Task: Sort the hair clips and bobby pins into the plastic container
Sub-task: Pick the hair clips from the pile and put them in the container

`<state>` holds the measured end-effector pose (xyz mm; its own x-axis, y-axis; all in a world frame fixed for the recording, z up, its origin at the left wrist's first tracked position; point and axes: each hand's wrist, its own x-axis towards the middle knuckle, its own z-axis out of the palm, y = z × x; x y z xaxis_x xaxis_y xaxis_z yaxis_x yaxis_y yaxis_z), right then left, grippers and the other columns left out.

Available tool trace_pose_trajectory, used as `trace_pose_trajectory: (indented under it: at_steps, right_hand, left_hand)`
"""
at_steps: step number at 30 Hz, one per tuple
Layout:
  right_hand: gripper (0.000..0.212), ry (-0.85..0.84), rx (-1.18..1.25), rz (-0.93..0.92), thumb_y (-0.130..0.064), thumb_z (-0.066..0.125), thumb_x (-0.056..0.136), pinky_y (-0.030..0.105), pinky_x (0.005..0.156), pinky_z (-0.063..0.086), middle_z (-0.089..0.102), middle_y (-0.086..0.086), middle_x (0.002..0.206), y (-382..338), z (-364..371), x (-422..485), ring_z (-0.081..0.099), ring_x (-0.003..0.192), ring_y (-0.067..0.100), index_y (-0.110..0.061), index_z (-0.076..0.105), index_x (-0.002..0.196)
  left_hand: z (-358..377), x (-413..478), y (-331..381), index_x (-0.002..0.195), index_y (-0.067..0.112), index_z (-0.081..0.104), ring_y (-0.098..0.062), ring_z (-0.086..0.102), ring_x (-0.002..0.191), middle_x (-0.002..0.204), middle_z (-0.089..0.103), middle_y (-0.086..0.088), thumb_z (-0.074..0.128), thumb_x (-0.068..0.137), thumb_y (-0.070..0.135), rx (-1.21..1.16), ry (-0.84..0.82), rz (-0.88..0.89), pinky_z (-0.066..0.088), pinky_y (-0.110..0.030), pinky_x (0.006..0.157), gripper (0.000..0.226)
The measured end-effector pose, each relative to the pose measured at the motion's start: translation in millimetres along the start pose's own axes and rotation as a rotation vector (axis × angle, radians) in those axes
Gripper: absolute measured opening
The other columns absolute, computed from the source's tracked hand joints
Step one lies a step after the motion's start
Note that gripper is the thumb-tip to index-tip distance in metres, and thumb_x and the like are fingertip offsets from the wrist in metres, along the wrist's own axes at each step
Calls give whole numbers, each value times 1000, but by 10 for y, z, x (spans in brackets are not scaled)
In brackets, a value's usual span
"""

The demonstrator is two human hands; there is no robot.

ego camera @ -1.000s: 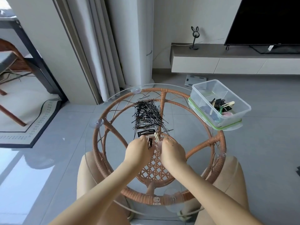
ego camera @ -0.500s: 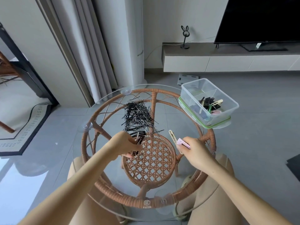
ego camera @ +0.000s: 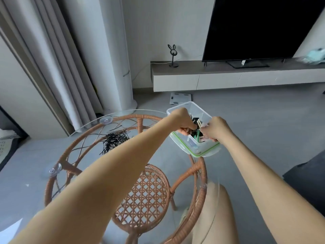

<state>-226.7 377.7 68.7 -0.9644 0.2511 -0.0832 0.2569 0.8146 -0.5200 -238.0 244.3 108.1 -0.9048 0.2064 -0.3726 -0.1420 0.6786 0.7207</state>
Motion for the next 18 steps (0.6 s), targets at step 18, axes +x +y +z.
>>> trace_pose_trajectory:
  at_steps: [18]
  right_hand:
    - [20, -240, 30, -701, -16, 62, 85, 22, 81, 46, 70, 5, 100, -615, 703, -1056, 61, 87, 14, -8, 69, 103]
  left_hand:
    - [-763, -1024, -1651, 87, 13, 73, -14, 61, 71, 85, 69, -1, 61, 83, 11, 352, 389, -41, 55, -30, 75, 13]
